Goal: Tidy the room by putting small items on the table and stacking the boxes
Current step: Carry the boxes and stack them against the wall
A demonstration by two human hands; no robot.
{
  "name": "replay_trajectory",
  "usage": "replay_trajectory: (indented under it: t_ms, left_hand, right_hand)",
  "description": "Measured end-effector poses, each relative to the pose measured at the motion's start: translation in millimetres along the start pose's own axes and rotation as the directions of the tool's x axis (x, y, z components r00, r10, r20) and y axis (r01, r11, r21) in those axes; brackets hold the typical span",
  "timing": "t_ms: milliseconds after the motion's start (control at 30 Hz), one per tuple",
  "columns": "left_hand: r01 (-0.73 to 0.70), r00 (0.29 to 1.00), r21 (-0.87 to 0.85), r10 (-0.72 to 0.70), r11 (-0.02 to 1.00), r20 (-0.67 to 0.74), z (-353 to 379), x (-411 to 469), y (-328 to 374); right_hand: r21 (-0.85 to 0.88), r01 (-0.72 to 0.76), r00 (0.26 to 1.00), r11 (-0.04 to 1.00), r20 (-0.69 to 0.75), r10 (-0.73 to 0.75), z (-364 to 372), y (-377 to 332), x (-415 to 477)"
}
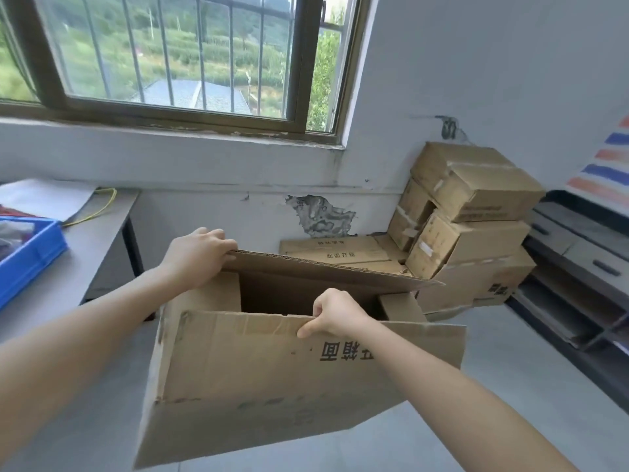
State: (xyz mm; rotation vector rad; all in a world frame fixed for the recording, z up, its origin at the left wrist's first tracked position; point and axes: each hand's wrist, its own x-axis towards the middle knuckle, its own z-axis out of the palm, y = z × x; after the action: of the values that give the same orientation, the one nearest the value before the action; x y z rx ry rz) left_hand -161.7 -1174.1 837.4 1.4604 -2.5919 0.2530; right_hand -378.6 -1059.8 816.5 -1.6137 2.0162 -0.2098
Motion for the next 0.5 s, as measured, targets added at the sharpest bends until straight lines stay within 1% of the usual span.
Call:
replay_trajectory:
  t_ms: [67, 167, 200, 233, 367, 500]
  left_hand:
    - [-0.015, 0.997, -0.025, 0.013, 1.0, -0.077, 4.2, 36.4, -13.2]
    - [-0.077, 0.966, -0.141, 0.039, 0.987, -0.254, 10.6, 82.0, -20.8]
    - [-0.082, 0.96, -0.155, 0.036, 0.984, -0.278, 10.7, 98.3, -22.2]
    - [-0.072, 0.96, -0.149, 0.028, 0.986, -0.28, 10.3, 115.3, -23.5]
    - [-0.001, 0.978, -0.124, -0.025, 0.992, -0.208, 13.8, 184.0, -24.8]
    - [0.008, 0.975, -0.115, -0.033, 0.993, -0.218, 24.9, 251.7, -13.1]
  right_hand:
    - [0.017, -0.014, 1.0, 1.0, -0.025, 0.014, -18.1, -10.1, 30.9]
    - [0.025, -0.03, 0.999, 0.999, -0.038, 0.031, -45.0, -15.5, 68.7]
    - [0.021, -0.03, 0.999, 0.999, -0.044, 0.03, -53.7, -15.2, 81.2]
    - [0.012, -0.027, 0.998, 1.0, -0.055, 0.028, -62.6, -14.1, 94.1]
    - [-0.056, 0.001, 0.993, 0.998, -0.117, -0.007, -106.5, -2.8, 146.9]
    - [-0.094, 0.026, 0.986, 0.995, -0.164, -0.041, -161.0, 20.1, 204.7]
